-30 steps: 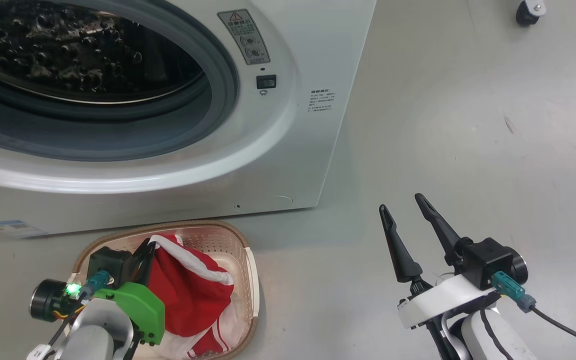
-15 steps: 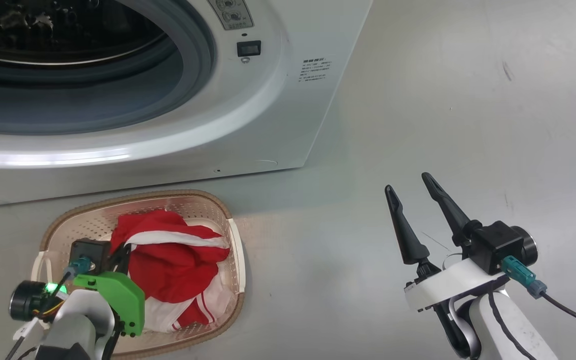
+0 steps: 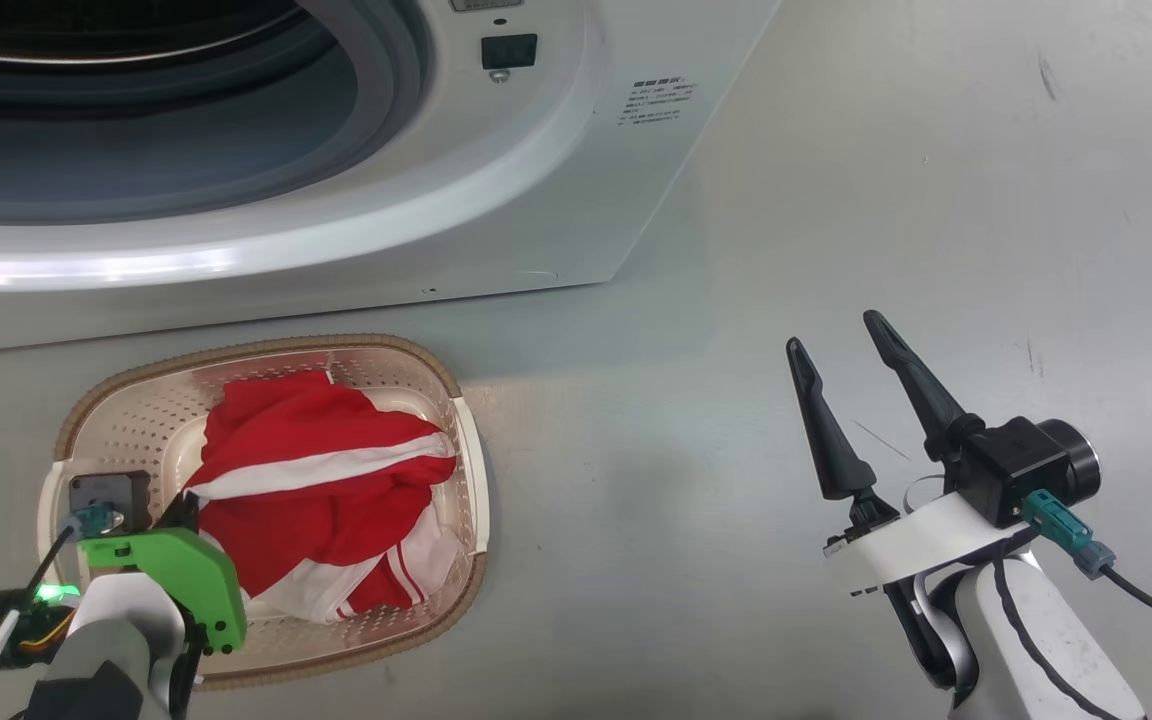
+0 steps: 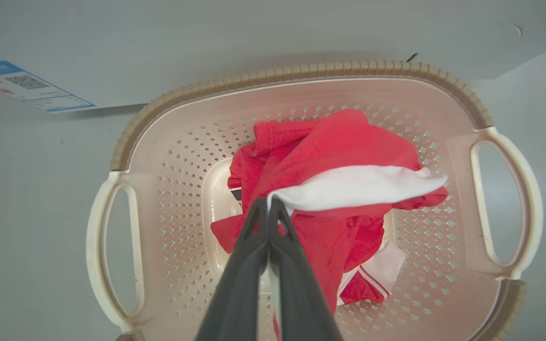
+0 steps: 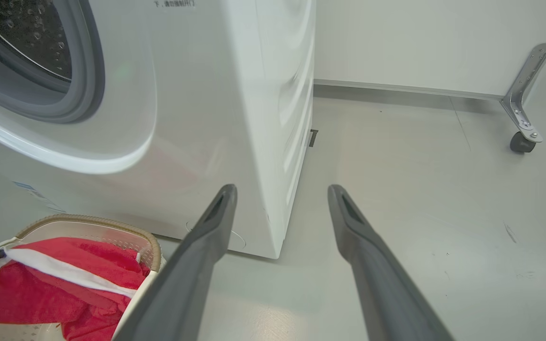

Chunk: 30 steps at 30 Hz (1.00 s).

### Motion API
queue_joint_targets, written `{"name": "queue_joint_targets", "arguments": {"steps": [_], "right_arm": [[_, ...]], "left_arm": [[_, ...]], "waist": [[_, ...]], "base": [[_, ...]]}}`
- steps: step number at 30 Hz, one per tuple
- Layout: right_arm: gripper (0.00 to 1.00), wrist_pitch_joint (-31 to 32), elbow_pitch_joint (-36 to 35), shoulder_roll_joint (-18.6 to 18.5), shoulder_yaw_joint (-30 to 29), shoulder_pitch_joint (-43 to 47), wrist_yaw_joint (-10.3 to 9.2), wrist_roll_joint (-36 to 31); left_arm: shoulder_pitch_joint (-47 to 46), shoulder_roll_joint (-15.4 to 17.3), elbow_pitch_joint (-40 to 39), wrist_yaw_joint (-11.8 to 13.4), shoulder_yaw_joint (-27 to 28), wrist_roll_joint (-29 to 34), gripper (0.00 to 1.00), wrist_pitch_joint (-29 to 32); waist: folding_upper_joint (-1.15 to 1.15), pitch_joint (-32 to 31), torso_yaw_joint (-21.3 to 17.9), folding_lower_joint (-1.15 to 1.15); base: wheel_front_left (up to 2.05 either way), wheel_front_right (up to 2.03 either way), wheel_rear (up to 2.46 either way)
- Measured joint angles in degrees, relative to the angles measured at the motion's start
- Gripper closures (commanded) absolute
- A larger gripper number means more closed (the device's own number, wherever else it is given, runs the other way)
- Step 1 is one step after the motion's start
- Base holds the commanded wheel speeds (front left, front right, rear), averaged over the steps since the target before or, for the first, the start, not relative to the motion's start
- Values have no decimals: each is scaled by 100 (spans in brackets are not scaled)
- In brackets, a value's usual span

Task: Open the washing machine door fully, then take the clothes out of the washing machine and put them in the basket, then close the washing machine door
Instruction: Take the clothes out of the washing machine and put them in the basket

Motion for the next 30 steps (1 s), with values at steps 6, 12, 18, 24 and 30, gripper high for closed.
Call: {"name": "queue_joint_targets", "arguments": {"steps": [6,12,18,24,30], "right_arm": [[0,1,-10,-8,4,-75,-1,-27],[0,1,5,-1,18,-77,-1,-27],[0,0,119,19,20,-93,-1,-26],[0,0,272,31,30,-96,1,-15],[0,0,433,53,21,-96,4,47]], "left_arm": [[-46,8,385,90,87,-31,100,-68],[-289,-15,575,88,65,-31,53,-202],[-351,-65,903,74,-11,-29,0,-302],[-363,-97,1017,21,-98,-16,0,-612],[-371,-167,939,-130,-179,-10,0,-1165]], "waist": [[0,116,27,0],[0,116,42,0],[0,-1,75,0],[0,-216,110,0],[0,-541,153,0]], "base": [[0,0,0],[0,0,0],[0,0,0],[0,0,0],[0,0,0]]}}
